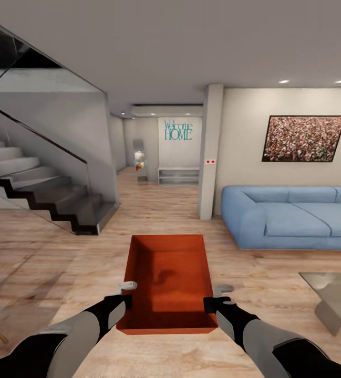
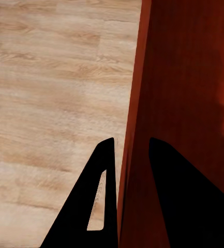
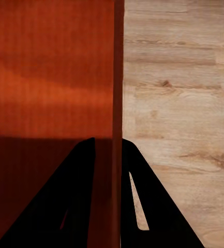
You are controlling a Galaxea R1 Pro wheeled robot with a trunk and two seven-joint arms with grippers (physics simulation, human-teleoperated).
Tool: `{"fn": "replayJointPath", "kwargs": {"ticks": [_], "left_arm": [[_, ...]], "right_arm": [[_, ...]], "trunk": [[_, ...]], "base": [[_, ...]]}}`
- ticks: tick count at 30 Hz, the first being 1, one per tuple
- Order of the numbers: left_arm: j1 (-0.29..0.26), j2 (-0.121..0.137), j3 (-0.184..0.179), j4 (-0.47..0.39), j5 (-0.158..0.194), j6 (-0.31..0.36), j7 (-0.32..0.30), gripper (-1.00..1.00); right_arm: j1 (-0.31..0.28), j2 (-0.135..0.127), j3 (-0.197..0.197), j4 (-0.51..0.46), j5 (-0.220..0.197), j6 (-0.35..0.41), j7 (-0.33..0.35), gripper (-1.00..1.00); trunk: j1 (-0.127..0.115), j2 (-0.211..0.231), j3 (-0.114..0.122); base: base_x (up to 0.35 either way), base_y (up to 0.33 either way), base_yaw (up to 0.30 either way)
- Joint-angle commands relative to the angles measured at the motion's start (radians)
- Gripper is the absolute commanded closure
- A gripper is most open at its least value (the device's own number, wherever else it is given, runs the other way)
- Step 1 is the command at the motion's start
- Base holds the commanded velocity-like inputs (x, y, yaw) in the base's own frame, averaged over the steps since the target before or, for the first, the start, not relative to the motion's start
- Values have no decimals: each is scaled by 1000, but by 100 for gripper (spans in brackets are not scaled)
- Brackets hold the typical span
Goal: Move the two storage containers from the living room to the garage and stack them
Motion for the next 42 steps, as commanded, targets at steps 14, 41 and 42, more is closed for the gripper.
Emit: {"fn": "replayJointPath", "kwargs": {"ticks": [14,41,42], "left_arm": [[0,24,21,-6,-10,5,65,100],[0,25,21,-6,-10,6,66,100],[0,25,21,-6,-10,6,66,100]], "right_arm": [[0,-2,-21,2,-13,0,-56,100],[0,-1,-21,2,-13,1,-56,100],[0,-1,-21,2,-13,2,-56,100]], "trunk": [[0,-1,0],[0,-1,0],[0,-1,0]], "base": [[168,0,110],[322,0,0],[322,0,0]]}}
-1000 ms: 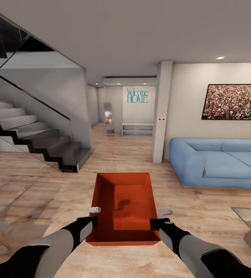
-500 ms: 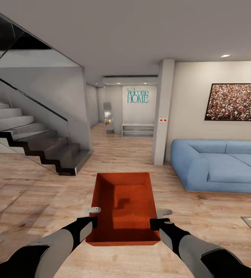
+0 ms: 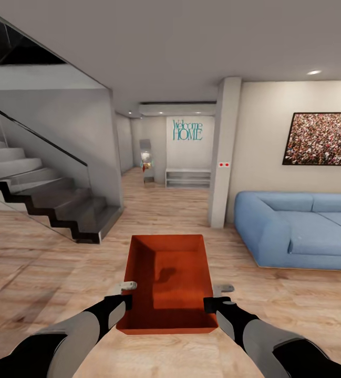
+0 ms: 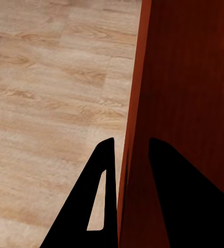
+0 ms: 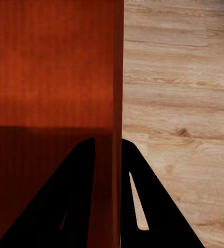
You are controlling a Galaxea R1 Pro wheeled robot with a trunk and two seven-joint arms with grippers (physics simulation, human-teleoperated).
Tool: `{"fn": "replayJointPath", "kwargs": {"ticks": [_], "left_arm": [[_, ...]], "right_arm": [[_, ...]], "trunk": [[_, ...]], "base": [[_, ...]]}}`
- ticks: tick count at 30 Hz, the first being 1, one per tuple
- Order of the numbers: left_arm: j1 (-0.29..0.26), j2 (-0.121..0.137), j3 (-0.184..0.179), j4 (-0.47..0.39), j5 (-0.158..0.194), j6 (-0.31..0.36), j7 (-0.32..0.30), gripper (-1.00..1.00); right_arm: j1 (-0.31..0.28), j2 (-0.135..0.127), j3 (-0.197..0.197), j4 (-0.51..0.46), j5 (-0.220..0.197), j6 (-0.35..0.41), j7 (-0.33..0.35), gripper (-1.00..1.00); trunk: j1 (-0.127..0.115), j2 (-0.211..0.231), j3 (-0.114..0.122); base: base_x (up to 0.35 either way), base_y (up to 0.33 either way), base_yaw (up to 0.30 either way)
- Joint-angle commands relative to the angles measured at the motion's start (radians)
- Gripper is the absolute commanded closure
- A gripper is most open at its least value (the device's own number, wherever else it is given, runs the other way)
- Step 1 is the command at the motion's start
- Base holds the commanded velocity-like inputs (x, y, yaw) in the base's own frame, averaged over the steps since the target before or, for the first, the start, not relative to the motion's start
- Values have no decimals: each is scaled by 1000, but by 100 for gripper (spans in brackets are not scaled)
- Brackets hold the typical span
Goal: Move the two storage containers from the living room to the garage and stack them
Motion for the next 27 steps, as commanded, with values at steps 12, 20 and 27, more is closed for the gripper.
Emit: {"fn": "replayJointPath", "kwargs": {"ticks": [12,20,27], "left_arm": [[0,27,21,-6,-10,5,64,100],[0,27,21,-6,-10,5,64,100],[0,27,21,-6,-10,5,64,100]], "right_arm": [[0,0,-20,2,-13,2,-57,100],[0,0,-20,2,-13,-1,-57,100],[0,0,-20,2,-13,-1,-57,100]], "trunk": [[1,-1,0],[1,-1,0],[1,-1,0]], "base": [[322,0,0],[322,0,0],[322,0,0]]}}
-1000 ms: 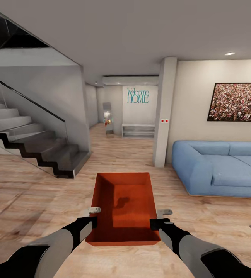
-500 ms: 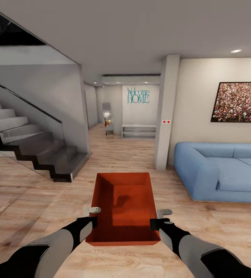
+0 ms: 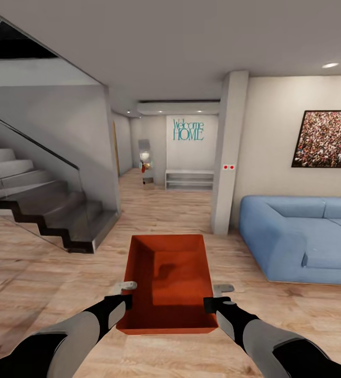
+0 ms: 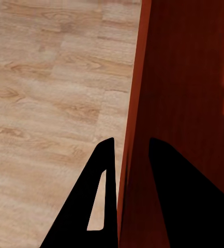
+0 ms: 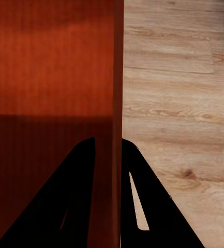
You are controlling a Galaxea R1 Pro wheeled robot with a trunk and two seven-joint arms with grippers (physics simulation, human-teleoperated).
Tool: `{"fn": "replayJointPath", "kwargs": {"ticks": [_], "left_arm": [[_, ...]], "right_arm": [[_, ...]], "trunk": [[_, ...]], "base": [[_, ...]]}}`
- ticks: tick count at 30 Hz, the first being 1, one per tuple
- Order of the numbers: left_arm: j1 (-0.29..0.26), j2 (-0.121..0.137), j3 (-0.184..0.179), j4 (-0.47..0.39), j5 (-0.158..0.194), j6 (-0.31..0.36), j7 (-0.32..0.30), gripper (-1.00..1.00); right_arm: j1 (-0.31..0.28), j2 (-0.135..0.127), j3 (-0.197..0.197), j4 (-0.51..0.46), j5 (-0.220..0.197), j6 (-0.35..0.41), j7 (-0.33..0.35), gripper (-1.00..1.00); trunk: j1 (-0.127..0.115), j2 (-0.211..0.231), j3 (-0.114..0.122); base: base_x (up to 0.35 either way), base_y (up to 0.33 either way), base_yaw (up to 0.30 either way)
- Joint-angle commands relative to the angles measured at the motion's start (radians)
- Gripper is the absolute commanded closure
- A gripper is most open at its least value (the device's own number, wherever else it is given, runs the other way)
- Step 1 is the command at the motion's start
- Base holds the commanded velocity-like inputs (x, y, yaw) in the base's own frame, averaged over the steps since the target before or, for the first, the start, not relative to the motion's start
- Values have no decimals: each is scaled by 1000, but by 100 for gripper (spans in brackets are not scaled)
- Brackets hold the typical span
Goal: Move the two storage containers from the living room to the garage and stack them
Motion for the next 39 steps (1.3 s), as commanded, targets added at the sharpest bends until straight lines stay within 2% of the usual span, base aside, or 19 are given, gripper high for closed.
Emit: {"fn": "replayJointPath", "kwargs": {"ticks": [1,39], "left_arm": [[0,27,20,-5,-8,5,64,100],[0,29,22,-5,-8,5,64,100]], "right_arm": [[0,0,-21,1,-11,1,-57,100],[0,0,-21,1,-12,-4,-57,100]], "trunk": [[1,-1,0],[1,-1,0]], "base": [[322,0,0],[322,0,0]]}}
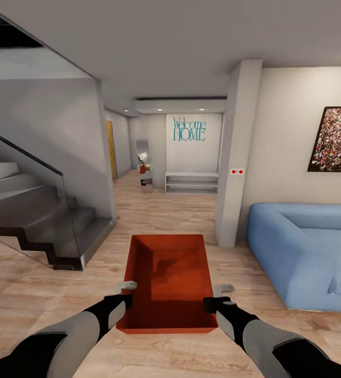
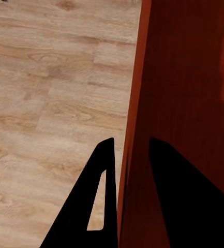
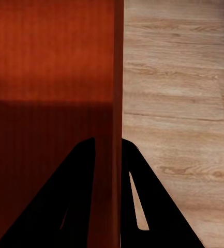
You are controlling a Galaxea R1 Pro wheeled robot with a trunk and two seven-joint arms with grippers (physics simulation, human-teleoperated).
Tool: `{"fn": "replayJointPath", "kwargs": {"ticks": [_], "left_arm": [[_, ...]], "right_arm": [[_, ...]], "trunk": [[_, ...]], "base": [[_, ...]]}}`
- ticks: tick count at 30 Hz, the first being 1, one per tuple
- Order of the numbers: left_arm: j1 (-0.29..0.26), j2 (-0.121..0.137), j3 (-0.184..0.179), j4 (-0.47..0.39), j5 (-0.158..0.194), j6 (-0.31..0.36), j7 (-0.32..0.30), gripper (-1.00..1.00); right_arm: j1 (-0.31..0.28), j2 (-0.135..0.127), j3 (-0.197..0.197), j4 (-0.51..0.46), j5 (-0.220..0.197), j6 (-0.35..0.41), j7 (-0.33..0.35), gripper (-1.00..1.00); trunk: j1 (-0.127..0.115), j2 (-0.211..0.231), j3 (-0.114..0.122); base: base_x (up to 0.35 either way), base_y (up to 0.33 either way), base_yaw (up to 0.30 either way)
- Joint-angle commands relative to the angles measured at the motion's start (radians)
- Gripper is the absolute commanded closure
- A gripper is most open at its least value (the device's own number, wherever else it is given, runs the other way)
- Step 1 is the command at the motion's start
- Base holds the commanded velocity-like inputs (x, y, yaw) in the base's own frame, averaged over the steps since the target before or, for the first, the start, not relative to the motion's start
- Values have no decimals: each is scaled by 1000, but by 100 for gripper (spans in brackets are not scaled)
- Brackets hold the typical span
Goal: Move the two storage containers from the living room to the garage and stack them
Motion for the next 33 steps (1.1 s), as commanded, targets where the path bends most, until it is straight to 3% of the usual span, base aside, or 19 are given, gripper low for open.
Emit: {"fn": "replayJointPath", "kwargs": {"ticks": [1,33], "left_arm": [[0,29,20,-3,-4,5,65,100],[0,39,20,-3,-2,5,61,100]], "right_arm": [[0,-1,-22,-1,-9,0,-56,100],[0,1,-22,-1,-9,-3,-57,100]], "trunk": [[1,-1,0],[1,-1,0]], "base": [[322,0,0],[322,0,0]]}}
